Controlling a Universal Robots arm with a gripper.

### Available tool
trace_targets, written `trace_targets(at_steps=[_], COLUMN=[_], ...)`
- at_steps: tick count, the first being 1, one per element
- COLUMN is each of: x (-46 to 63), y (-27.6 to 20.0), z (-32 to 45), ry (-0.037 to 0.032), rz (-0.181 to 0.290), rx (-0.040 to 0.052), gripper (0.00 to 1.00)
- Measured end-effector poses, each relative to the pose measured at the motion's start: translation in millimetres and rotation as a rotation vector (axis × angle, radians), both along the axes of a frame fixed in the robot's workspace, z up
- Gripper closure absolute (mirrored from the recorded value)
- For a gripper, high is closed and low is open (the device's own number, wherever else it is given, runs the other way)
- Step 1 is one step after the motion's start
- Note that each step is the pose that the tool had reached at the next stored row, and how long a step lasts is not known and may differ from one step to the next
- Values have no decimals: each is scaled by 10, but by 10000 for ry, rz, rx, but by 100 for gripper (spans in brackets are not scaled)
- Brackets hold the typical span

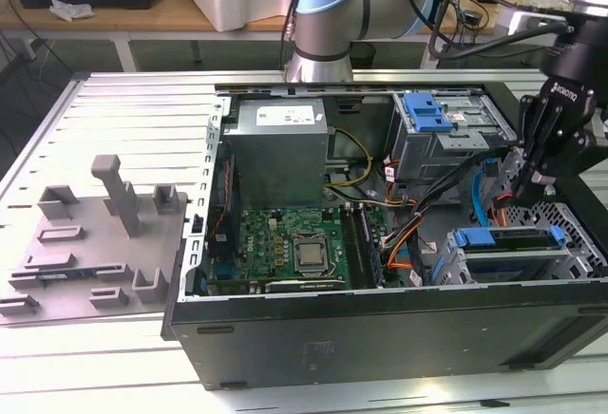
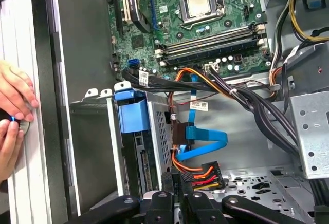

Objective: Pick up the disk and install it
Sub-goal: 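Insert the first disk wire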

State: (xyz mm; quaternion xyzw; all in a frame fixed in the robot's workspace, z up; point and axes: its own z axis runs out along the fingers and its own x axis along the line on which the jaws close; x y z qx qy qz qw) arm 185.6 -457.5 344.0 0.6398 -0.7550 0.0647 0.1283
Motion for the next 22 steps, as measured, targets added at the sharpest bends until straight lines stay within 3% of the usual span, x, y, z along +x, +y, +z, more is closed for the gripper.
trace_targets(at_steps=[9,11,15,19,22], x=[-32,-44,-55,-71,-86], y=[-63,-87,-109,-142,-157], z=[3,4,5,6,6], ry=[-83,-118,-152,-210,-239], rz=[220,304,380,488,541], rx=[417,594,761,1005,1093], gripper=[84,84,84,84,84])
